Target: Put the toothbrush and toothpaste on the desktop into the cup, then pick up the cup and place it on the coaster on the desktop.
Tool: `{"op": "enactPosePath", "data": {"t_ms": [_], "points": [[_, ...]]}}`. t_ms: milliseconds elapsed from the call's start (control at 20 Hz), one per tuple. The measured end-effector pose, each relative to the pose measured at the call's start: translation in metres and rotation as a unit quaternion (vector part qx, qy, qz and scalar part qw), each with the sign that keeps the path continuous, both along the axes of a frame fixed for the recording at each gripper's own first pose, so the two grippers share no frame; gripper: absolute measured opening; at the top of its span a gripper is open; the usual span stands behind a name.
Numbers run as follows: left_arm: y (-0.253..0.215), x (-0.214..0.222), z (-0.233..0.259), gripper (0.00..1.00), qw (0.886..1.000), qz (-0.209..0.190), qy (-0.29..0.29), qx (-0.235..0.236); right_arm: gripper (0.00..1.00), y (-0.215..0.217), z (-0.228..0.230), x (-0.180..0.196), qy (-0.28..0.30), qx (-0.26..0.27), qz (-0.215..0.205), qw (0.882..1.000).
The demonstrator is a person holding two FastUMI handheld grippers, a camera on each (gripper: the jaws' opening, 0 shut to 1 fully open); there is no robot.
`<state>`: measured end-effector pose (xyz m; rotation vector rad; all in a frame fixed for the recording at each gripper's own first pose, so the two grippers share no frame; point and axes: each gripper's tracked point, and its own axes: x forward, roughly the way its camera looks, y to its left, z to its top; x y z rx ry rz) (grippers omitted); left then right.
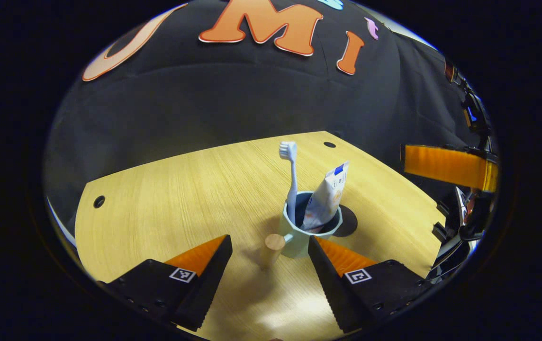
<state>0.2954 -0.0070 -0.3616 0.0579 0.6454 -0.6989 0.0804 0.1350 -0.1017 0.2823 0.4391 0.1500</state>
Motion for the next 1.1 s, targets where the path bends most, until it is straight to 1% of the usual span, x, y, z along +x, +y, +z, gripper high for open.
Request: {"op": "enactPosePath", "data": {"t_ms": [150, 250, 300, 350, 500, 600, 650, 800, 900, 950, 1000, 1050, 1100], "points": [[-0.003, 0.007, -0.021, 0.96, 1.0, -0.021, 0.013, 0.014, 0.93, -0.011, -0.002, -0.001, 0.005, -0.004, -0.013, 1.0], [-0.005, 0.01, -0.023, 0.9, 0.999, -0.035, 0.013, 0.017, 0.93, -0.015, -0.003, -0.003, 0.008, -0.004, -0.02, 1.0], [-0.007, 0.009, -0.024, 0.84, 0.999, -0.046, 0.013, 0.02, 0.93, -0.016, -0.004, -0.003, 0.01, -0.002, -0.023, 1.0], [-0.009, 0.006, -0.026, 0.83, 0.998, -0.06, 0.015, 0.025, 0.93, -0.017, -0.005, -0.002, 0.013, 0.0, -0.024, 1.0], [-0.016, -0.003, -0.029, 0.73, 0.993, -0.103, 0.017, 0.047, 0.93, -0.02, -0.008, -0.001, 0.019, 0.001, -0.03, 0.999], [-0.02, -0.005, -0.028, 0.73, 0.991, -0.12, 0.015, 0.059, 0.93, -0.021, -0.008, -0.001, 0.021, 0.005, -0.031, 0.999], [-0.022, -0.009, -0.026, 0.68, 0.99, -0.13, 0.013, 0.06, 0.93, -0.021, -0.008, -0.001, 0.021, 0.007, -0.032, 0.999], [-0.025, -0.009, -0.024, 0.51, 0.986, -0.145, 0.006, 0.083, 0.93, -0.025, -0.007, -0.001, 0.022, 0.011, -0.034, 0.999], [-0.03, -0.003, -0.023, 0.48, 0.985, -0.148, 0.003, 0.094, 0.93, -0.026, -0.006, -0.001, 0.023, 0.013, -0.035, 0.999], [-0.029, -0.007, -0.022, 0.36, 0.984, -0.148, 0.004, 0.103, 0.93, -0.028, -0.006, 0.0, 0.023, 0.012, -0.038, 0.999], [-0.031, -0.011, -0.025, 0.28, 0.982, -0.152, 0.009, 0.114, 0.93, -0.03, -0.005, -0.001, 0.022, 0.013, -0.038, 0.999], [-0.034, -0.019, -0.025, 0.3, 0.979, -0.166, 0.02, 0.117, 0.93, -0.032, -0.006, -0.001, 0.024, 0.013, -0.041, 0.999], [-0.038, -0.029, -0.028, 0.29, 0.975, -0.182, 0.032, 0.122, 0.93, -0.036, -0.007, -0.003, 0.025, 0.015, -0.041, 0.999]]}}
